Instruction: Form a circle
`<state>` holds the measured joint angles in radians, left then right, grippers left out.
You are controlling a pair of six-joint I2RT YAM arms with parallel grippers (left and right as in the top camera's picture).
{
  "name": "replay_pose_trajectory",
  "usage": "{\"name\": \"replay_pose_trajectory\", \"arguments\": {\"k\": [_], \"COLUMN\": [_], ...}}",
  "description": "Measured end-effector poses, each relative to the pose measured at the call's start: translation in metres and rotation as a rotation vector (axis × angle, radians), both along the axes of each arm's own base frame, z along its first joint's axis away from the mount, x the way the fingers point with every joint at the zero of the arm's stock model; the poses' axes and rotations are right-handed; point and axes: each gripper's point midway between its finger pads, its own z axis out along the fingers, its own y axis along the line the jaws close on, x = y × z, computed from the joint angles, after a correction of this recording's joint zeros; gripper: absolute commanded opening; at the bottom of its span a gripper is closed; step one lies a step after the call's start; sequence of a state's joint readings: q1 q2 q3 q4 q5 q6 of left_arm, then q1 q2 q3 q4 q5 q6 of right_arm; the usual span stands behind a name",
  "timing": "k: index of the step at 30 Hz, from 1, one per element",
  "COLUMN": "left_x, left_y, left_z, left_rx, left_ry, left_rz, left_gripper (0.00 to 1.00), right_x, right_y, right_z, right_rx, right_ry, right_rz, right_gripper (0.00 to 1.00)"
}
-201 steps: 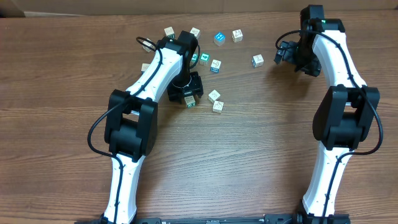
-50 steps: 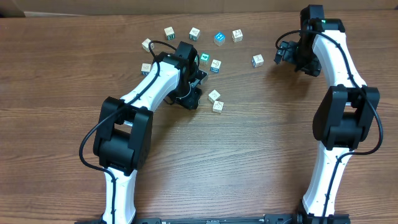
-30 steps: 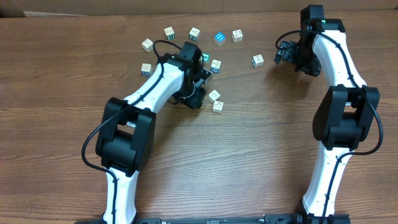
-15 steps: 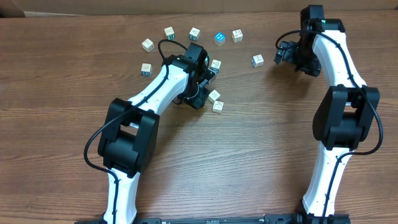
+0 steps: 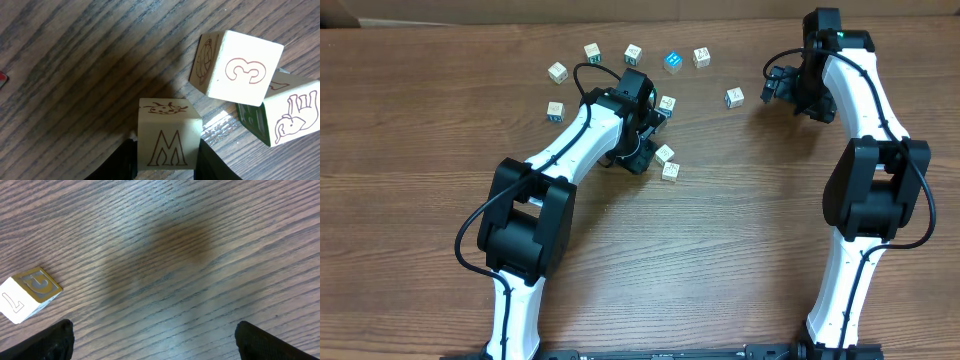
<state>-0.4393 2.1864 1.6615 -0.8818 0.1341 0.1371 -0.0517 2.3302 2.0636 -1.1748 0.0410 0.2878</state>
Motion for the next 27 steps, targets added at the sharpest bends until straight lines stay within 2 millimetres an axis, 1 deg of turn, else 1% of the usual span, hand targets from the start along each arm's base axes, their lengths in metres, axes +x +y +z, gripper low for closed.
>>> {"name": "replay_pose_trajectory", "arguments": {"k": [10,20,27], "left_x": [0.0,-0.003,-0.005], "left_y": [0.0,-0.01,-0.012], "left_z": [0.0,0.0,0.0], "left_rx": [0.0,0.001,0.003], "left_ry": [0.0,-0.009,-0.01], "left_rz": [-0.001,-0.025,-0.03], "left_gripper": [0.31,0.32,0.33], "right_x": [0.0,0.0,0.0], "right_y": [0.0,0.0,0.0], "right_z": [0.0,0.0,0.0], "right_rx": [0.001,0.0,0.001], "right_ry": [-0.001,-0.001,0.0], "right_rz": [0.0,0.0,0.001], "right_gripper": [1.0,1.0,1.0]}}
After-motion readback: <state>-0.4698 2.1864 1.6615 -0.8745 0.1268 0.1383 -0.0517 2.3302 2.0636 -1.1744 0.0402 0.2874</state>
